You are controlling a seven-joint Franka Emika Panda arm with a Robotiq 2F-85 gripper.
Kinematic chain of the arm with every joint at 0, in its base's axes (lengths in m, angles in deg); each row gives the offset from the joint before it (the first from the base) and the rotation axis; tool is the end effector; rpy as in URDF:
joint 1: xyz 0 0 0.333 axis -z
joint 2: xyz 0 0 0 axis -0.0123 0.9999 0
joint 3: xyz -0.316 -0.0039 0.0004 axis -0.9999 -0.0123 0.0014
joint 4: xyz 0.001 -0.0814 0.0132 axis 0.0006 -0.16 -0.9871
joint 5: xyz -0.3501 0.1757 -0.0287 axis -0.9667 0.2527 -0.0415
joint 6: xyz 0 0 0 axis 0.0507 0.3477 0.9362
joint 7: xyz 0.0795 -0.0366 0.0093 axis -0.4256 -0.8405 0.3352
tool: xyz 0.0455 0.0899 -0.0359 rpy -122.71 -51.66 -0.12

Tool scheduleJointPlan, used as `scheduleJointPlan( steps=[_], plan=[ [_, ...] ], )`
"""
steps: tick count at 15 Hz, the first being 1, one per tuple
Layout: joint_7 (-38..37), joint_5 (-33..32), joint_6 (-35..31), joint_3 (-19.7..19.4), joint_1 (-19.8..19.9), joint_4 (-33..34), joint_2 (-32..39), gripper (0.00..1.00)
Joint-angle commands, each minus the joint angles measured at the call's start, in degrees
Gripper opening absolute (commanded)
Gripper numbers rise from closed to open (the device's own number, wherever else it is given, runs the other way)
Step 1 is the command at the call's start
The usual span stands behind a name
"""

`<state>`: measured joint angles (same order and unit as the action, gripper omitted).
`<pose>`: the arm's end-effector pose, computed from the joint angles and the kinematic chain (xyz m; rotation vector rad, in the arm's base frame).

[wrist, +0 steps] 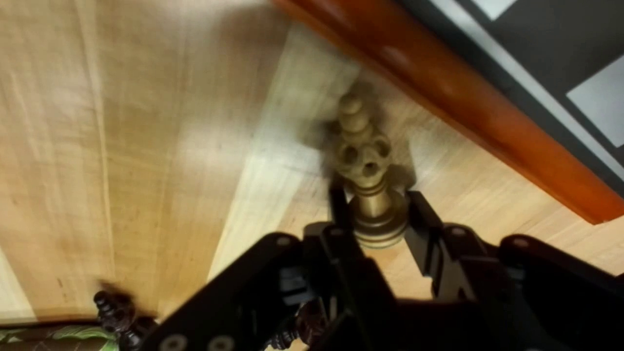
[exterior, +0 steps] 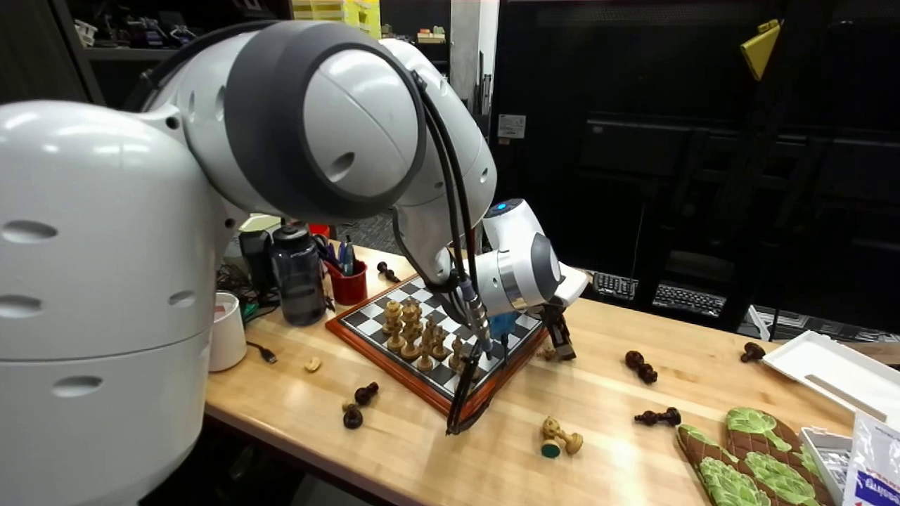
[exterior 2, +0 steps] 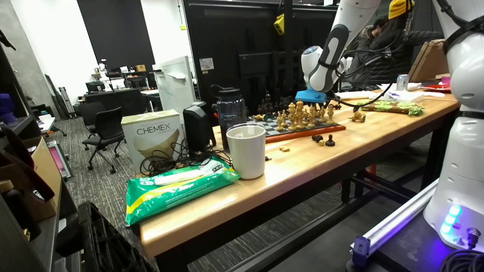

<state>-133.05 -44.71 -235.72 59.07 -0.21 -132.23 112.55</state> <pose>0.5925 -0.1918 0.2885 2.2821 -1.6690 0.6840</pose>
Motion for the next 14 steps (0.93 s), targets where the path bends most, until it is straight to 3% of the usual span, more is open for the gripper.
scheduleJointPlan(
  steps=[1, 5, 6, 7, 8, 14],
  plan=[
    [-1.24, -0.76, 0.27, -2.25, -0.84, 1.73, 1.27, 0.08],
    [-0.32, 0.11, 0.62, -3.07, -0.34, 2.90, 2.11, 0.08],
    [0.05, 0.49, 0.48, -2.99, -0.11, 3.02, 2.28, 0.42],
    [0.09, 0.58, 0.47, -3.10, -0.14, 3.10, 2.40, 0.57],
    [0.13, 0.60, 0.43, -3.11, -0.19, 3.07, 2.44, 0.60],
    [-0.44, 0.85, -0.70, -2.60, -0.86, 0.92, 1.51, 0.98]
  ],
)
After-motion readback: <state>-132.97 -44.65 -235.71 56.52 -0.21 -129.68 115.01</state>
